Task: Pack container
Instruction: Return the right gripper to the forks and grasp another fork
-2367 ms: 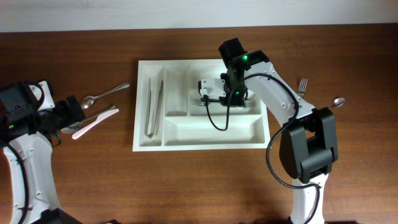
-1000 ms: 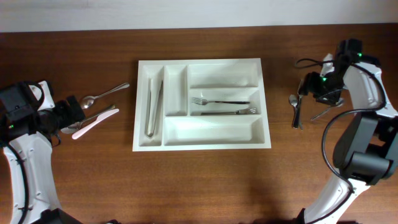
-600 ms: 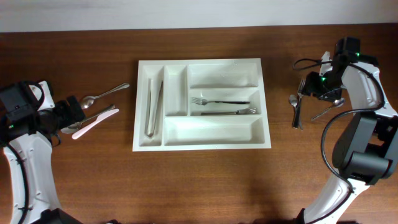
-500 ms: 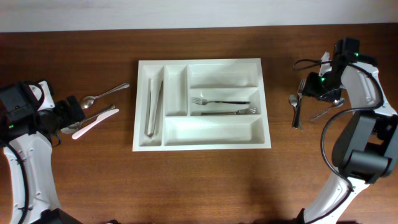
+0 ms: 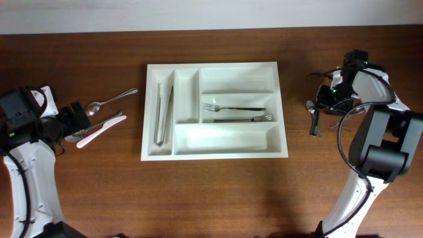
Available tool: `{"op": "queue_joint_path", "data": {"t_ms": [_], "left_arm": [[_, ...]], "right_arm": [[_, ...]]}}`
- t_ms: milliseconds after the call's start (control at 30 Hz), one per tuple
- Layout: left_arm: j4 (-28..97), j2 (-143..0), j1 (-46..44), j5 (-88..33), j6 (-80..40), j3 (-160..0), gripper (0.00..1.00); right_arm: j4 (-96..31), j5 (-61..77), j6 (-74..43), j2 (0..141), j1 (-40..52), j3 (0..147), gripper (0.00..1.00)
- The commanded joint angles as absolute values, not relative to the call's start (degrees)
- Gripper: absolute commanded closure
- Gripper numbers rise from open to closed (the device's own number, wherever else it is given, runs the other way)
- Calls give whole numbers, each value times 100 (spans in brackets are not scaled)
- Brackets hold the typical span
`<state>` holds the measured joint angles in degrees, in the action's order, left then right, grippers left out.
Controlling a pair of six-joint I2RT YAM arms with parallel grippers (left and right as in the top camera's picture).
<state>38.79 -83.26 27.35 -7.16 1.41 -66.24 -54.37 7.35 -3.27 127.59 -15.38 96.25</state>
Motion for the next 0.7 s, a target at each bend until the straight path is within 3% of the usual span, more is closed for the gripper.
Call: {"op": "queue_joint_path", "data": {"t_ms": [0, 133, 367, 667], "left_arm": [[3887, -8357, 2755, -816, 84, -6718, 1], [3885, -8357, 2755, -816, 84, -6718, 1], [3885, -8357, 2755, -816, 84, -6718, 1], [3887, -8357, 2755, -816, 84, -6718, 1]], "right_arm": [[-5426, 703, -410, 12801, -1483, 9588, 62], [-5369, 683, -412, 12801, -1485, 9583, 70], [-5218, 659, -412, 12816, -1485, 9319, 71], [-5225, 659, -412, 12997, -1461, 9209, 96]]}}
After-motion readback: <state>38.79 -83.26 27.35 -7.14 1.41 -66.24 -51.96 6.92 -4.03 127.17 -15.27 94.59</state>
